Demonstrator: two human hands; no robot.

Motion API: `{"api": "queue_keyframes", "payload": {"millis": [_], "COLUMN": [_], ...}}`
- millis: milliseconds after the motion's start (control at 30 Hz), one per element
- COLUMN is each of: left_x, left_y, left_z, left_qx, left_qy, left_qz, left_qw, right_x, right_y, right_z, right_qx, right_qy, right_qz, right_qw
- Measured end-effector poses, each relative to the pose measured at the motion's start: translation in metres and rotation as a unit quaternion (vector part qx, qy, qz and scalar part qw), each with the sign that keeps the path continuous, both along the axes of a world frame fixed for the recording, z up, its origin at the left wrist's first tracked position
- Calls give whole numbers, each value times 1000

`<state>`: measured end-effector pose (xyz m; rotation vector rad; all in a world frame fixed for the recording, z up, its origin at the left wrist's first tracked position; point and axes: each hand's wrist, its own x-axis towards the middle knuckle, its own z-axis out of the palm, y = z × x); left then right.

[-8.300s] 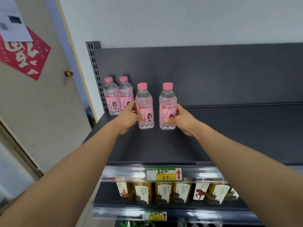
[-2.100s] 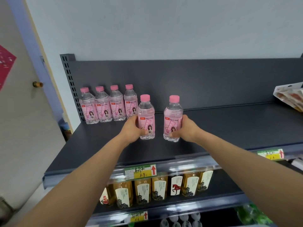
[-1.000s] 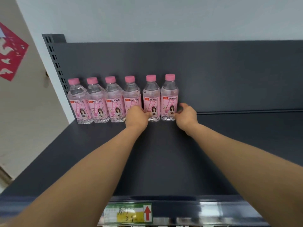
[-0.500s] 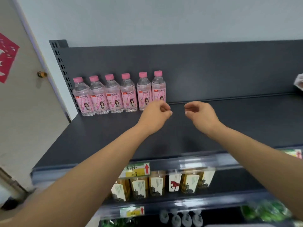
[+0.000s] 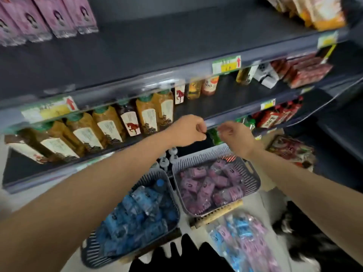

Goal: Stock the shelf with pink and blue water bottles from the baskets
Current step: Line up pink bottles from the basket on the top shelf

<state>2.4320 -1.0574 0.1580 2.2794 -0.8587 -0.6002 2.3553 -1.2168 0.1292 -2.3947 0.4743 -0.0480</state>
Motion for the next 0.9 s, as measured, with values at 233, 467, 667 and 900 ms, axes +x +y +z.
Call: {"api": "queue_keyframes", "payload": {"millis": [233, 467, 667, 900], "left_x": [-18, -29, -31, -19], "left_y": [-78, -121, -139, -167], "left_z": [-104, -221, -290, -335], "left_qx": [105, 179, 201, 192], "left_qy": [87, 145, 172, 171], "left_qz": [10, 46, 118, 151], "left_qw": [991, 972, 957, 955], "right_x": [-27, -33, -31, -22], "right_y": [-78, -129, -158, -168], "right_z": [-88, -201, -268, -329], "right_qx": [-63, -67, -10, -82], "right_qy": [206, 334, 393, 401], "right_qz": [57, 130, 22, 15], "right_qw": [975, 931, 919, 912]}}
